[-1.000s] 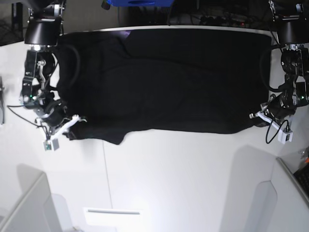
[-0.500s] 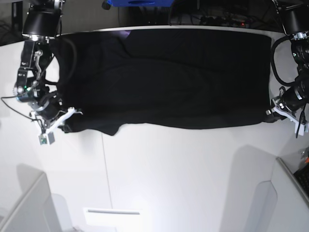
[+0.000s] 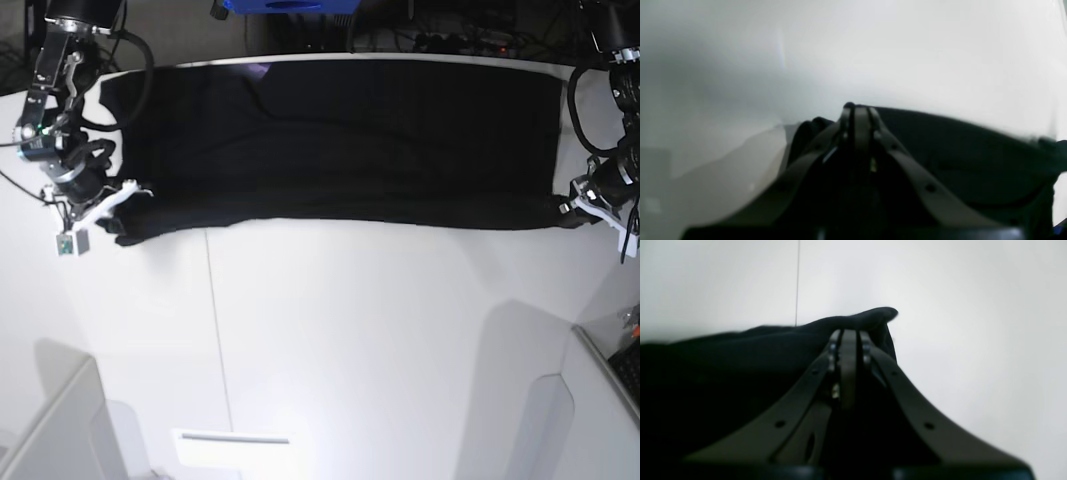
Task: Fold the T-shirt properly
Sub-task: 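Fold the hem up over the shirt toward the collar with both grippers, then lay the folded hem down and open both grippers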
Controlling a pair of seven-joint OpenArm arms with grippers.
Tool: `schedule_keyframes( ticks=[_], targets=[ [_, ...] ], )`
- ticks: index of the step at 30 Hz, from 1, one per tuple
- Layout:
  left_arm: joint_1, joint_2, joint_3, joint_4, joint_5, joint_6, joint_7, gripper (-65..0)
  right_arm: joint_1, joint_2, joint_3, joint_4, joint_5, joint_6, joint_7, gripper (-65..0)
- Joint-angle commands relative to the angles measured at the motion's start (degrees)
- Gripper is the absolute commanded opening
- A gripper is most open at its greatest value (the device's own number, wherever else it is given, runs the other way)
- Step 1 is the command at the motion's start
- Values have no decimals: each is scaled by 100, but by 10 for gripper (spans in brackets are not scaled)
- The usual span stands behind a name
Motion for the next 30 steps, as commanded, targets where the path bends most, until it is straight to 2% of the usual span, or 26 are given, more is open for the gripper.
schedule_keyframes(
  ticks=[1,3,5,12,18,21,23,30],
  targets=[
    [12,-134,-88,83,-64,-135,-66,-650,-3,92,61,105,54,38,130,-650],
    [56,-134,-114,65,-38,-478,-66,-650,-118,92,61,105,54,38,157,-650],
    [206,-134,-114,74,-38,-680,-66,-650,-170,83,61,105,54,38,157,-650],
    [584,-134,-202,74,-38,-715,-75,-650,-592,66,96,509,54,38,183,-650],
    [865,-151,-484,91,50,-715,-66,-650,-909,-101,624,650,63,55,139,-650],
    [944,-178,-352,214,437,-715,-66,-650,-1146,-145,703,738,63,222,148,-650],
    [1006,-178,-264,364,683,-724,-66,-650,-1296,-286,747,738,63,319,174,-650],
    [1278,-169,-246,513,815,-724,-75,-650,-1744,-550,1081,799,63,662,166,-650]
  ],
)
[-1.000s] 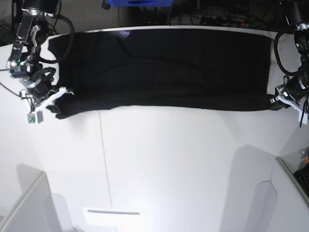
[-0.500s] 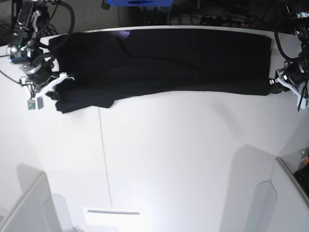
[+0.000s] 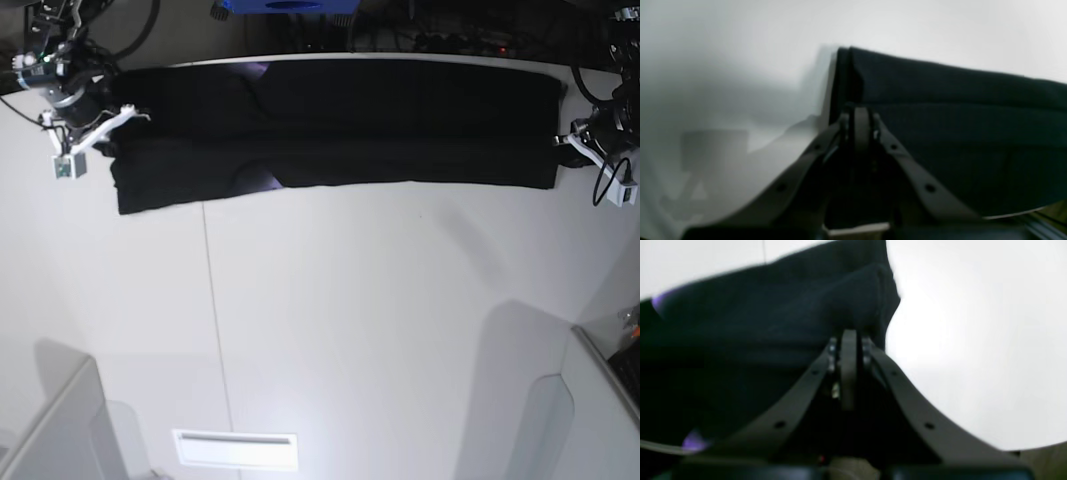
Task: Fold the T-shirt properly
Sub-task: 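Lay the folded hem down and open both grippers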
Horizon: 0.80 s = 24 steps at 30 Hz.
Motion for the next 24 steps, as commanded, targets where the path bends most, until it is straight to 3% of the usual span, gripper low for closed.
schedule_keyframes(
  ticks=[1,7,14,24],
  targets=[
    [0,-147,-76,83,-27,-16,-101,-650,-55,64,137,148,30,24,137,-650],
    [35,-147,-58,74,-27,-16,-101,-650,-433,47,163,148,30,191,146,-650],
    [281,-130,-58,83,-27,-16,-127,-650,-679,-331,119,148,30,410,155,-650],
    [536,-130,-67,83,-27,-16,-136,-650,-644,-402,119,113,-5,410,128,-650]
  ],
)
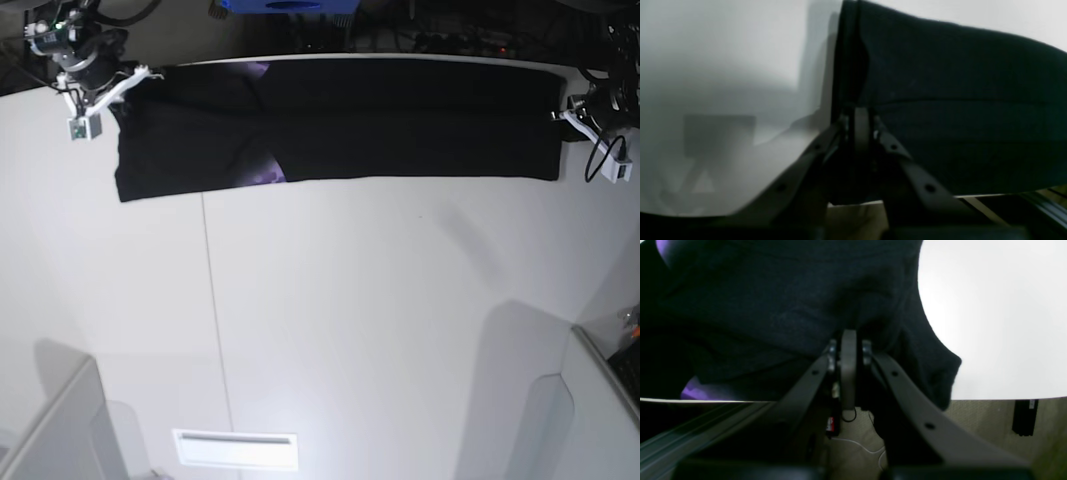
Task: Fold the T-shirt properly
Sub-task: 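Lay the folded hem down and open both grippers, then grasp the folded strip's ends with both grippers and pull it toward the table center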
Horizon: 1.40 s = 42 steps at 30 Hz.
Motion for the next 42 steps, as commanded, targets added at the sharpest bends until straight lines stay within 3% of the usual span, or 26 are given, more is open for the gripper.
schedule_keyframes(
  ticks=[1,13,15,18,22,25,27,32,33,35,37,38,39,42],
  targets=[
    [14,-136,-67,76,-11,4,-51,-650,-14,33,32,89,43,37,93,-650],
    [-4,-127,-102,76,-11,21,-51,-650,-14,25,76,89,43,37,120,-644],
    [-4,-127,-102,76,-11,21,-51,-638,-14,25,76,89,43,37,128,-521],
    [-13,-127,-111,76,-11,21,-51,-449,-14,25,76,89,43,37,128,-405],
    [-30,-127,-348,138,-11,13,-60,-202,-23,25,85,89,43,37,348,-395],
    [5,101,-841,489,-20,13,-51,-105,-85,25,85,89,43,37,814,-395],
    [14,277,-1184,788,-20,13,-16,-92,-146,25,85,97,43,37,1034,-395],
    [119,637,-1236,1184,-46,13,-7,-114,-172,25,58,97,61,63,1350,-401],
    [102,717,-1113,1175,-20,13,-16,-153,-172,25,32,97,61,63,1386,-419],
    [84,901,-893,1114,68,13,-42,-303,-128,16,23,97,69,169,1412,-503],
    [66,1086,-682,1026,296,13,-51,-538,-23,16,-56,97,69,634,1377,-642],
    [14,1165,-586,973,455,13,-51,-650,3,16,-135,89,69,898,1368,-650],
    [-65,1270,-507,920,648,13,-51,-650,21,7,-179,89,69,1056,1350,-650],
    [-215,1543,-384,718,1325,13,-51,-650,91,-72,-337,62,43,995,1087,-650]
  ],
)
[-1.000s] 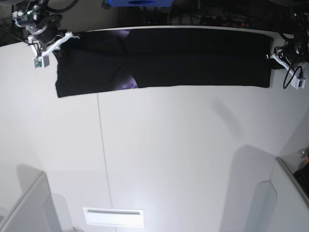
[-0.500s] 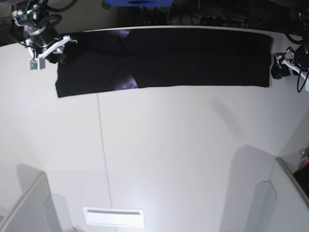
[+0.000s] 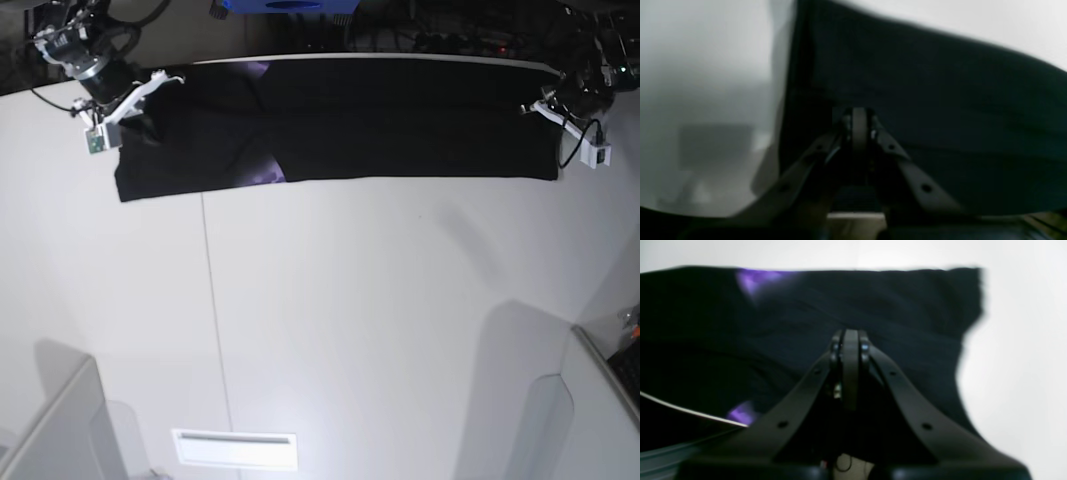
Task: Fold the T-shirt properly
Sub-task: 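Grasp the folded strip's ends with both grippers and pull it toward the table center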
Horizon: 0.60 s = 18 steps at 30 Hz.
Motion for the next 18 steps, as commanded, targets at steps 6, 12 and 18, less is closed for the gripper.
schedule_keyframes(
  ticks=[6,12,18],
  targets=[
    [-271,137,105,-287,761,-7,-92,-650,347,35,-12,-571,30,-37,-134,-650],
    [-508,110,105,-806,823,-7,-92,-650,734,184,-38,-1406,-58,-46,-134,-650],
    [-869,119,105,-1386,823,-7,-365,-650,1402,114,-30,-2320,-656,-46,-99,-650]
  ],
)
